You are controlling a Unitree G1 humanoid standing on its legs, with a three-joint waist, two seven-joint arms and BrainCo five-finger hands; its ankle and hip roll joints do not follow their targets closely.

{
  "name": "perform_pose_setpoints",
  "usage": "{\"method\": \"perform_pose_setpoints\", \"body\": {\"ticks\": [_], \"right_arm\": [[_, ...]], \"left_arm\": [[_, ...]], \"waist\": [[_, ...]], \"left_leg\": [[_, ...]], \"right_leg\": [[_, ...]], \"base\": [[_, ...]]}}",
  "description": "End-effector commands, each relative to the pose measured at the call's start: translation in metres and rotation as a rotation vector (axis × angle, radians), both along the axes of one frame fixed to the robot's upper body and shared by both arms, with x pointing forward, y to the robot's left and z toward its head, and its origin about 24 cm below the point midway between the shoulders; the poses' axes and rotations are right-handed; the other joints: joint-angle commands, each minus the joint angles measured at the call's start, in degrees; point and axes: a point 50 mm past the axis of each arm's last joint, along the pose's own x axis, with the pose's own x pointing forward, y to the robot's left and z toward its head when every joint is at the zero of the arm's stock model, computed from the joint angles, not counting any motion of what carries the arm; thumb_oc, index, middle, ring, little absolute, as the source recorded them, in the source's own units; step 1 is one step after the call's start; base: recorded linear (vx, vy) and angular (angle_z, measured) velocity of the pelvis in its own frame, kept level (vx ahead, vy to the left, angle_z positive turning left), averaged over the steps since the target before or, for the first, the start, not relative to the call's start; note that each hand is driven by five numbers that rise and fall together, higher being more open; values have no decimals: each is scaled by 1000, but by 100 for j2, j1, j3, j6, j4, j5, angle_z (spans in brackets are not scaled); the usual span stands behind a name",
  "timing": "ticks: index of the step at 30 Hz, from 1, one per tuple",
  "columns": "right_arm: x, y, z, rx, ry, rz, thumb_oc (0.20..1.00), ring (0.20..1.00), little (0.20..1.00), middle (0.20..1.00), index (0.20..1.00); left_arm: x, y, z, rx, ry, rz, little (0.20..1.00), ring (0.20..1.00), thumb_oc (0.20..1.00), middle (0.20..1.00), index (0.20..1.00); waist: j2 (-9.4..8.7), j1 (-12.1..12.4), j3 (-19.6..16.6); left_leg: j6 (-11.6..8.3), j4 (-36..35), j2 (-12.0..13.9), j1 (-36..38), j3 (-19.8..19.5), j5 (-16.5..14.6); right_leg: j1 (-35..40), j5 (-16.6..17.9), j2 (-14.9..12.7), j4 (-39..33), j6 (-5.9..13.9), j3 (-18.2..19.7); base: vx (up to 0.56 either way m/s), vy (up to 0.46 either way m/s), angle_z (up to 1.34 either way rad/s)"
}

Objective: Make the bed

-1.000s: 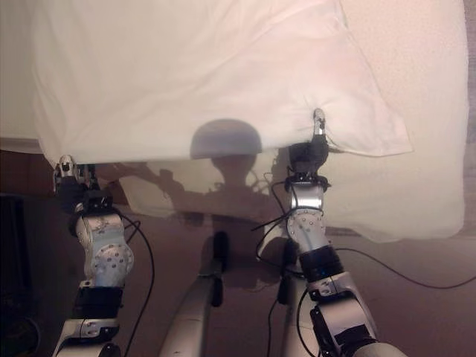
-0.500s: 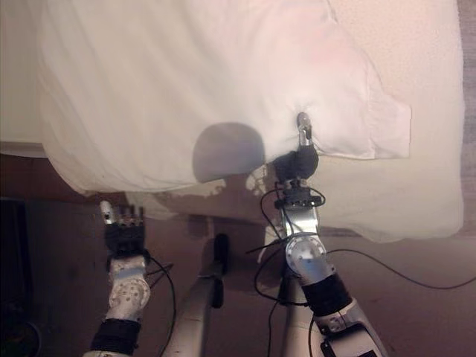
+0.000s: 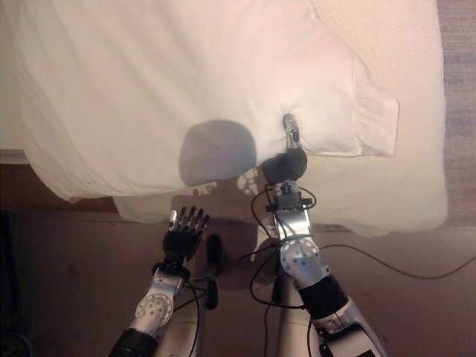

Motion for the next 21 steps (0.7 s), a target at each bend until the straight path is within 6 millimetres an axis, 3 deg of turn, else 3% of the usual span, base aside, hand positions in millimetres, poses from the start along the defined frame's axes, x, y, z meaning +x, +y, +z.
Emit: {"method": "perform_pose_setpoints", "body": {"ticks": [1, 21], "right_arm": [[-33, -5, 32, 134, -274, 44, 200, 200, 200, 200, 200], [-29, 3, 15, 170, -195, 71, 200, 200, 200, 200, 200]], "left_arm": [[-3, 11, 13, -50, -99, 39, 1000, 1000, 1000, 1000, 1000], [29, 29, 87, -163, -370, 223, 1000, 1000, 1000, 1000, 1000]], "waist": [[-83, -112, -440], [-209, -197, -587]], "left_leg": [[255, 45, -196, -200, -20, -184], [242, 105, -140, -168, 44, -262]], "right_leg": [[78, 138, 80, -358, 356, 39], [75, 117, 108, -332, 351, 73]], "base": [[0, 0, 0], [2, 0, -1]]}}
